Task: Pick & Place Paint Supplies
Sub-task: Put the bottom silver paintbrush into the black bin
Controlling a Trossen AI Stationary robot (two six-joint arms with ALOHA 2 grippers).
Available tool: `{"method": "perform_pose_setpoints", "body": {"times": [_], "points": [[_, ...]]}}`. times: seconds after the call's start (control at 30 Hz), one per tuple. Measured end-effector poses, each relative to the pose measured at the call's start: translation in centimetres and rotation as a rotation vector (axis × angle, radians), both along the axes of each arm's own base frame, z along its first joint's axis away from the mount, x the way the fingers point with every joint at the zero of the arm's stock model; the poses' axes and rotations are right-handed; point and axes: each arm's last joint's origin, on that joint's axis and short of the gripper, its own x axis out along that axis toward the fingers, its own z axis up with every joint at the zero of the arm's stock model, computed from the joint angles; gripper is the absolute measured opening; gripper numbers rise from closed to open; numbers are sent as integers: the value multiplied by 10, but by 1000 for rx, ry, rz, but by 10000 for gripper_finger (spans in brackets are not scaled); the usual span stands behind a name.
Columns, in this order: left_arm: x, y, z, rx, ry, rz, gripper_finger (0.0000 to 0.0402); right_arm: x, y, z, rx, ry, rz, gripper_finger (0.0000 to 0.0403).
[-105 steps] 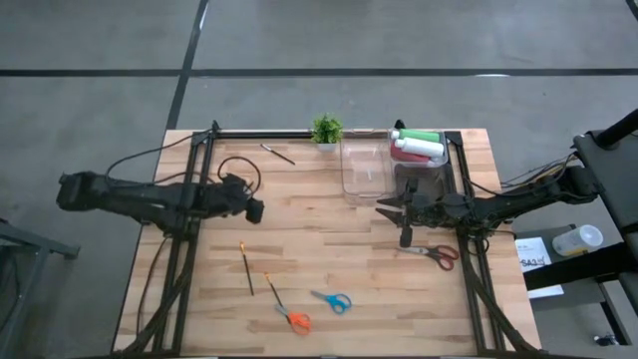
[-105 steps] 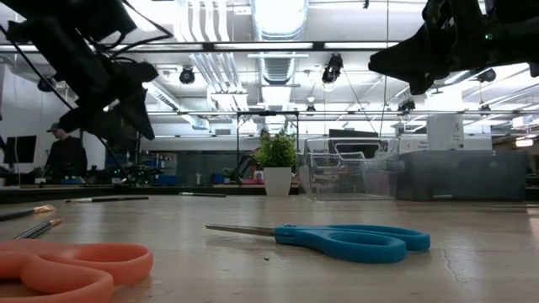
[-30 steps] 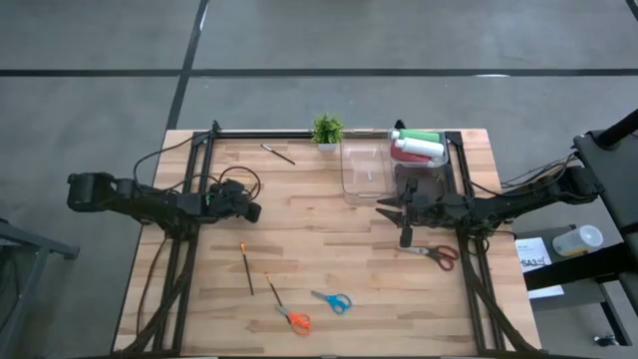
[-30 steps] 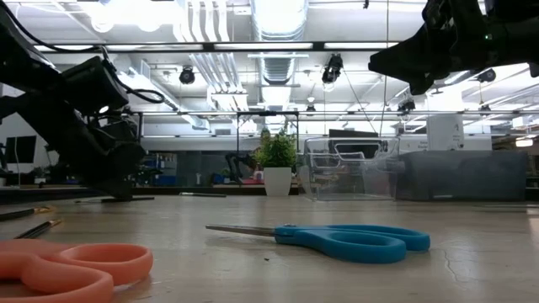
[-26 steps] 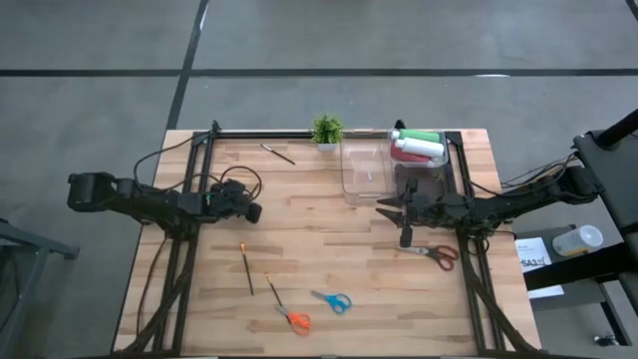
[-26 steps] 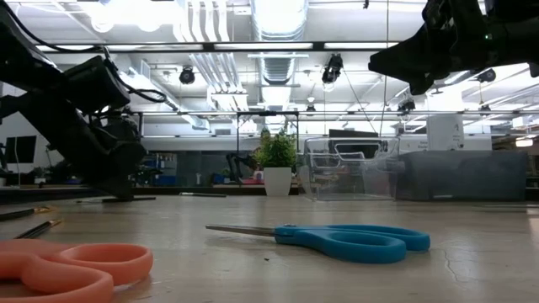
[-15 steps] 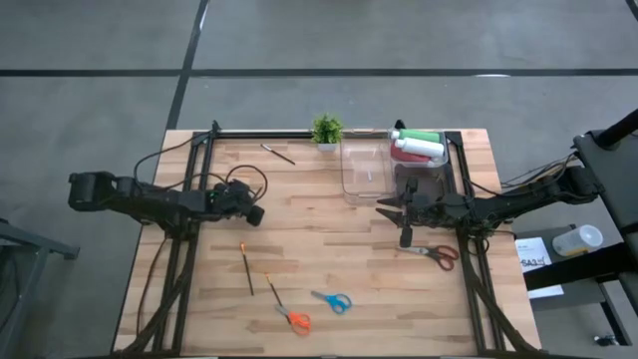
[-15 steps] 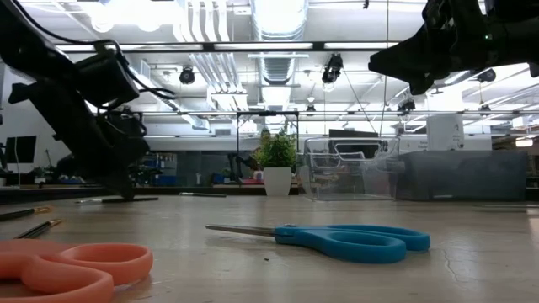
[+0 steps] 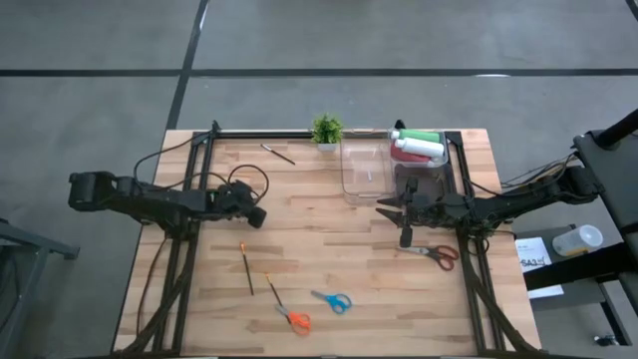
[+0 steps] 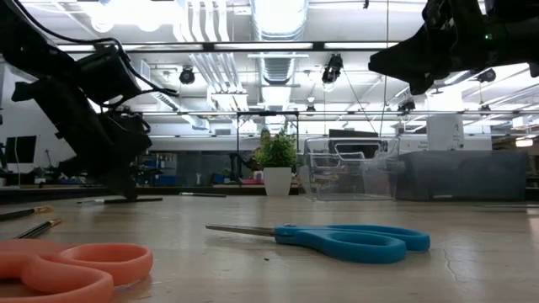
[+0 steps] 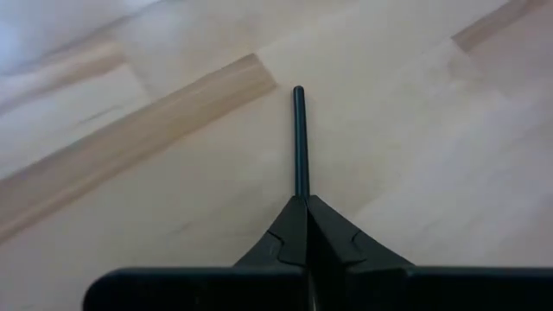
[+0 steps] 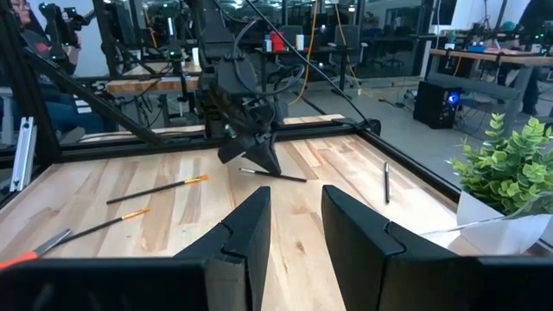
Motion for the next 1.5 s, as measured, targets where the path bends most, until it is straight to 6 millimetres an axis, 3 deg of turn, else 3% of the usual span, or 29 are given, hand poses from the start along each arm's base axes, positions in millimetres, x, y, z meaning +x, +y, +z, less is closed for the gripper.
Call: {"method": "perform_pose_setpoints", "body": {"times": [0.37, 0.67, 0.97, 1.23, 1.5], "points": [[11, -2, -1, -71, -95, -56, 1, 0, 0, 0, 5, -1, -1, 104], [42, -15, -13, -81, -196, -147, 1, 0, 0, 0, 4, -1, -1, 104], [100, -36, -14, -91, -179, -263, 1, 0, 0, 0, 4, 0, 0, 104], [163, -64, -15, -101, -184, -472, 1, 0, 0, 0, 0, 0, 0, 104], [211, -94, -15, -41, -198, -678, 1, 0, 0, 0, 4, -1, 0, 104]]}}
